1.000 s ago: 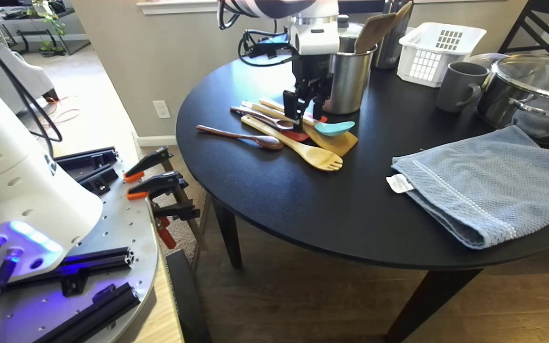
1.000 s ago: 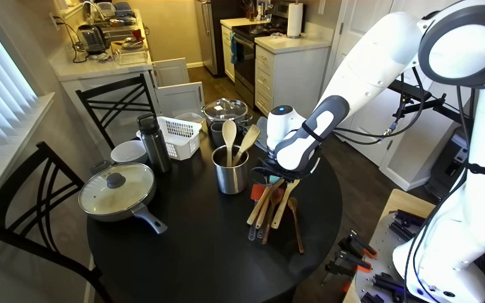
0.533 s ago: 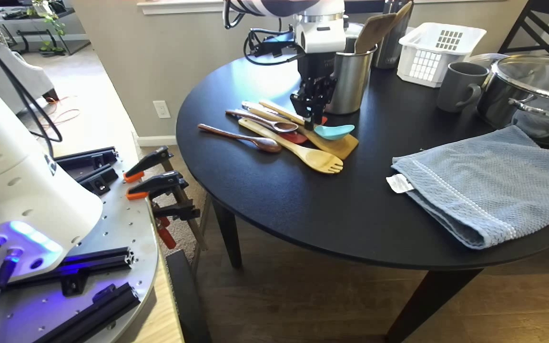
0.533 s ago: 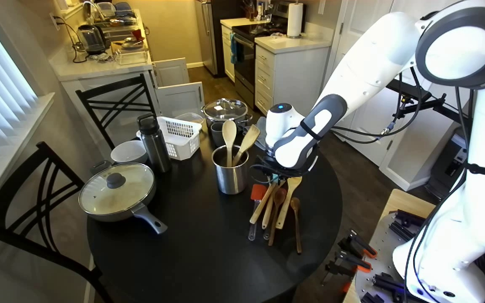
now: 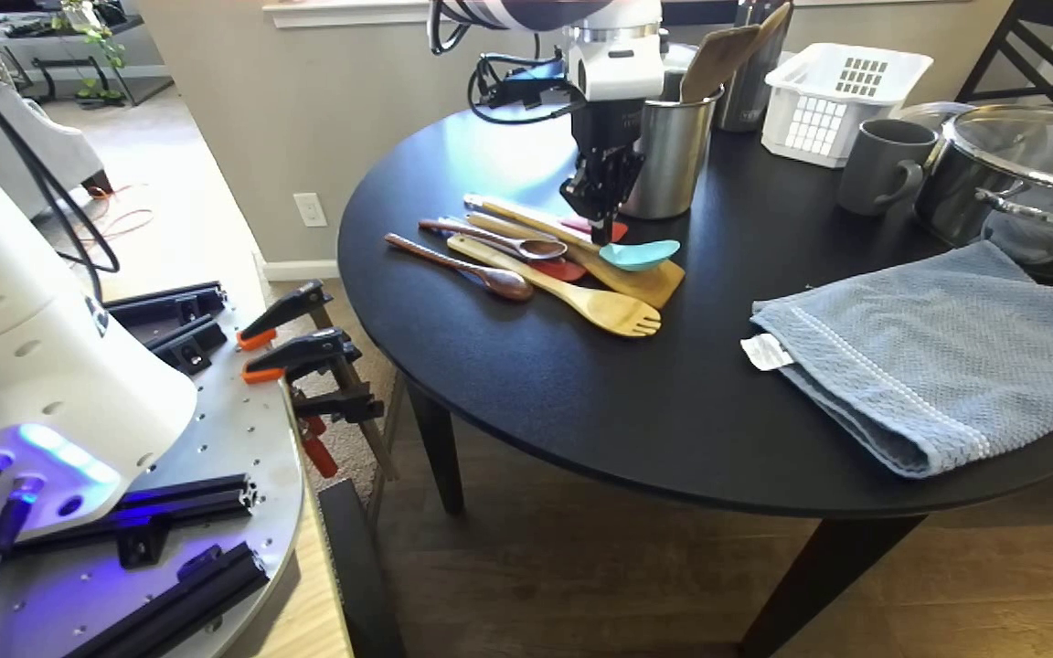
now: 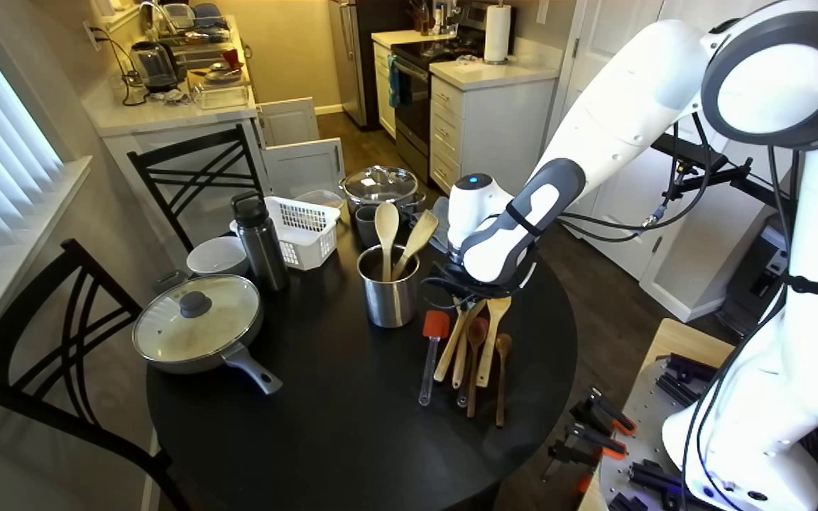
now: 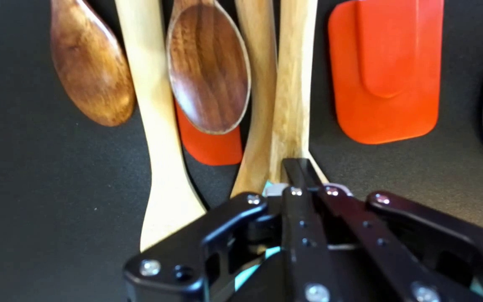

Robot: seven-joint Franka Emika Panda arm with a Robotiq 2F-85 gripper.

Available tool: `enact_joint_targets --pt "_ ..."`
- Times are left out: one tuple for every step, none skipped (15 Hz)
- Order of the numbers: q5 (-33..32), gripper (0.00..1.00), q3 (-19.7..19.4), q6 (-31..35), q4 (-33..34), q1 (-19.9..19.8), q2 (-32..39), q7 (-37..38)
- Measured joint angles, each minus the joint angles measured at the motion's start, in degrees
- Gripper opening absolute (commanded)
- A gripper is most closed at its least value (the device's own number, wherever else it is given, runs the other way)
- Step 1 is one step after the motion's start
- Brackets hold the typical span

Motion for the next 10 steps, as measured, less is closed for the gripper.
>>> enact_joint_targets --pt "0.14 0.40 0.04 0.01 0.00 0.00 -0.01 -0.21" --pt "0.31 0.45 0.14 0.08 -0.01 0.00 -0.03 -0.50" --pt "0.56 0.51 0.27 0.13 -0.02 0.00 -0.04 -0.96" --pt "0.85 0.58 0.47 0.16 -0.11 0.01 -0.09 -1.45" --pt "1.12 0.64 0.70 0.19 -0.30 0.02 -0.19 -2.05" --pt "1.23 0.69 0.94 0.21 -0.56 0.04 -0.29 -2.46" --pt "1.26 0.77 1.14 0.26 -0.91 0.10 -0.38 -2.82" --pt "1.48 0.82 1.34 0.26 -1.27 0.13 -0.41 -3.18" --pt "2.17 0.88 1.57 0.27 -1.68 0.13 -0.41 -3.90" --pt "3.07 0.57 1.79 0.29 -2.11 0.13 -0.42 -4.74"
